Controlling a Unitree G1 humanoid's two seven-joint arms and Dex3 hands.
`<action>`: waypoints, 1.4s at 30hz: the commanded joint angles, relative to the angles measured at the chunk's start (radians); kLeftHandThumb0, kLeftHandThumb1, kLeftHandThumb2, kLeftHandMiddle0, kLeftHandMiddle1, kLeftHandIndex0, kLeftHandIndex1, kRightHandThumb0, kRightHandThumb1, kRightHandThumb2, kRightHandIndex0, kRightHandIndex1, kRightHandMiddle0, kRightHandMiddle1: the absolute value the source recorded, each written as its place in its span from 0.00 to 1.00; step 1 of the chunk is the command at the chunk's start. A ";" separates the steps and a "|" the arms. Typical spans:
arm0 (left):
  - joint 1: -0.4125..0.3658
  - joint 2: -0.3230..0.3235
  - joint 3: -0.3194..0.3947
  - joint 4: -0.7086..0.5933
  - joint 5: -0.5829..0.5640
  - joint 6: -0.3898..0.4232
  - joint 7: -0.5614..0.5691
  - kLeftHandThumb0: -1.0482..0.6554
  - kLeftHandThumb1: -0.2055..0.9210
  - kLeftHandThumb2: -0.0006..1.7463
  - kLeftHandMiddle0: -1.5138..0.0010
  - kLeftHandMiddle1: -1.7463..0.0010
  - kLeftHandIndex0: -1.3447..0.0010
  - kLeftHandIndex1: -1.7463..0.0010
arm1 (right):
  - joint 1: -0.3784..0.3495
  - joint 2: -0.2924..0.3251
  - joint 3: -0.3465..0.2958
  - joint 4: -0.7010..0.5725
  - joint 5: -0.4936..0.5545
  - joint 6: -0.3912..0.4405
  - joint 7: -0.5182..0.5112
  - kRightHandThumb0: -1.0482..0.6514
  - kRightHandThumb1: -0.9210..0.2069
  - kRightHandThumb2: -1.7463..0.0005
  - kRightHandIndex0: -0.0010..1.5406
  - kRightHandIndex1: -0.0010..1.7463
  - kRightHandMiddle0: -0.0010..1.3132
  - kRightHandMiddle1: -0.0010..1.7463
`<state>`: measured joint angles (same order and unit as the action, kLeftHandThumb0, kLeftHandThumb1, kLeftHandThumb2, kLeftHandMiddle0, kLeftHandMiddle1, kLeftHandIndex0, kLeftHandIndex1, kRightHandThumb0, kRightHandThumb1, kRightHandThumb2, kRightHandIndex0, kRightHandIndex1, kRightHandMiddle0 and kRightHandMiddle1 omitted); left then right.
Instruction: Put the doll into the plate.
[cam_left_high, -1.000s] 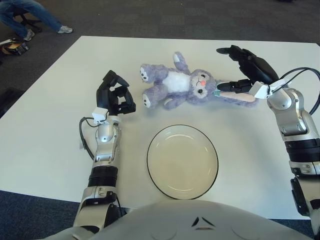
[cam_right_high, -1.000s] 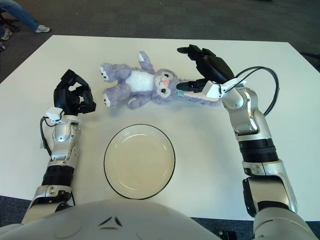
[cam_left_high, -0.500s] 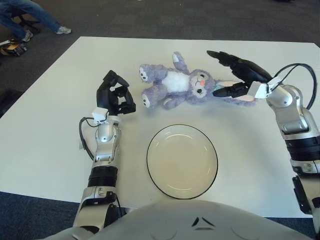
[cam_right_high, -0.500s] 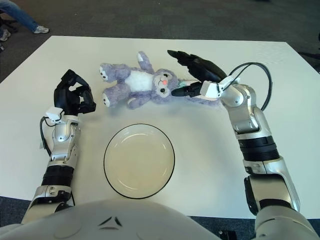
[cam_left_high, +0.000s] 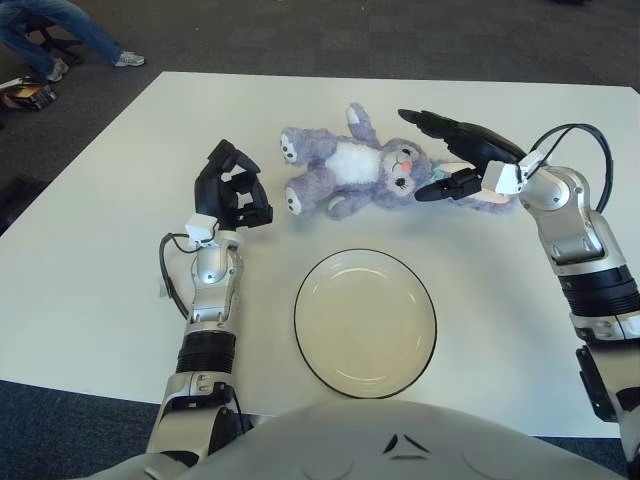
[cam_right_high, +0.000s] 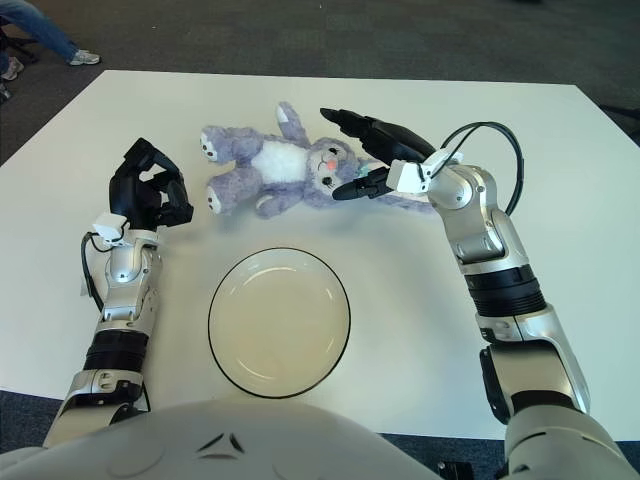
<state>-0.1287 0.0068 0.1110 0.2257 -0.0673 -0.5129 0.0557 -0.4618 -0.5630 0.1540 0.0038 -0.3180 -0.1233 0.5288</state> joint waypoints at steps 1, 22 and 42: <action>0.145 -0.052 -0.008 0.098 0.014 0.010 0.021 0.32 0.41 0.80 0.11 0.00 0.50 0.00 | -0.037 0.023 0.019 0.072 0.017 -0.013 0.005 0.11 0.32 0.70 0.22 0.95 0.00 0.12; 0.148 -0.048 -0.008 0.092 0.023 -0.005 0.027 0.32 0.40 0.81 0.10 0.00 0.50 0.00 | -0.149 0.088 0.096 0.429 -0.015 -0.217 -0.058 0.14 0.33 0.70 0.46 1.00 0.00 0.21; 0.166 -0.060 -0.004 0.057 0.020 0.005 0.043 0.33 0.44 0.78 0.12 0.00 0.52 0.00 | -0.197 0.138 0.121 0.569 0.006 -0.240 -0.039 0.20 0.41 0.63 0.42 1.00 0.00 0.22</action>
<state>-0.1178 0.0054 0.1130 0.1971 -0.0485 -0.5124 0.0819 -0.6533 -0.4471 0.2599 0.5390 -0.3210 -0.3656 0.4693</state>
